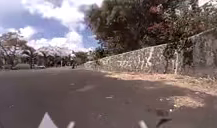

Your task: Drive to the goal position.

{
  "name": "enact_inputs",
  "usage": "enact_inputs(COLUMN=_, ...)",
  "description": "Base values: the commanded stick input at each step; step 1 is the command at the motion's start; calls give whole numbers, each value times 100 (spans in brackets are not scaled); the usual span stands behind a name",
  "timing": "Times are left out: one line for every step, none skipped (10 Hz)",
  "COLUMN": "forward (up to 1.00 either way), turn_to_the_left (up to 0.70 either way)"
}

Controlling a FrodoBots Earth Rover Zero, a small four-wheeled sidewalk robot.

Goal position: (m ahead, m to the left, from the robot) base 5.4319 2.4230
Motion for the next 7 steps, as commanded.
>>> enact_inputs(forward=50, turn_to_the_left=0)
enact_inputs(forward=50, turn_to_the_left=0)
enact_inputs(forward=50, turn_to_the_left=0)
enact_inputs(forward=50, turn_to_the_left=0)
enact_inputs(forward=50, turn_to_the_left=0)
enact_inputs(forward=50, turn_to_the_left=0)
enact_inputs(forward=50, turn_to_the_left=0)
